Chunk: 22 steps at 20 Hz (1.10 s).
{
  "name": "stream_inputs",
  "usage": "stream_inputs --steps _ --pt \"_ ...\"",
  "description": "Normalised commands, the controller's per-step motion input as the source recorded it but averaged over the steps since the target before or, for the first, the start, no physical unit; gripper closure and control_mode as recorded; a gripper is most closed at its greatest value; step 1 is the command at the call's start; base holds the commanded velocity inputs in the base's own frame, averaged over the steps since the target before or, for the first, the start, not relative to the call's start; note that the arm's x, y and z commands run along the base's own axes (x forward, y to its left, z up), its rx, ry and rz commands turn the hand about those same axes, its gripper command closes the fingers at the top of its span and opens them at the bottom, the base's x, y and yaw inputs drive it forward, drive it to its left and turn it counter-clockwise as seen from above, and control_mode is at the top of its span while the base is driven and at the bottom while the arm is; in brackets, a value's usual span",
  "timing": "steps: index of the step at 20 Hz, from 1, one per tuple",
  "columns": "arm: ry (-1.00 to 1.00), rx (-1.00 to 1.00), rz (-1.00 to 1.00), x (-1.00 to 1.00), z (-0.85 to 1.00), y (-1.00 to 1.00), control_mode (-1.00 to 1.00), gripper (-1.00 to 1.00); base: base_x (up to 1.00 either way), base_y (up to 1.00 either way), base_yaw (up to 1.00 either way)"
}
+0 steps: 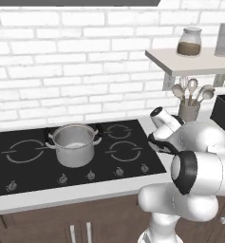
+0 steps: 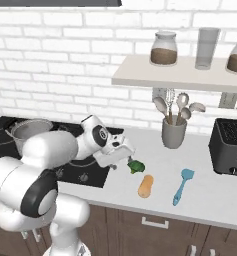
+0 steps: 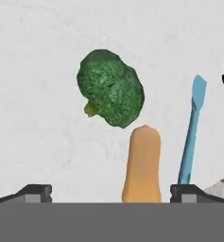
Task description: Put the squash and broccoli in the pot. Retrieve the spatula and lightly stir the vegetables in the pot.
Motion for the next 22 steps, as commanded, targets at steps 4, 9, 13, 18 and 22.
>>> stream_inputs --steps 4,9,13,18,22 --pt "0.10 0.00 0.00 0.57 -0.18 -0.34 -1.00 -1.00 0.00 0.00 0.00" --pt "0.09 0.00 0.04 0.51 -0.41 -0.15 -1.00 -1.00 0.00 0.00 0.00" --pt "0.06 0.00 0.07 0.37 -0.38 -0.14 -1.00 -1.00 0.00 0.00 0.00" --pt "0.01 0.00 0.08 0.21 -0.24 -0.19 -1.00 -1.00 0.00 0.00 0.00" --pt "0.01 0.00 0.08 -0.04 -0.21 -0.16 -1.00 1.00 0.00 0.00 0.00"
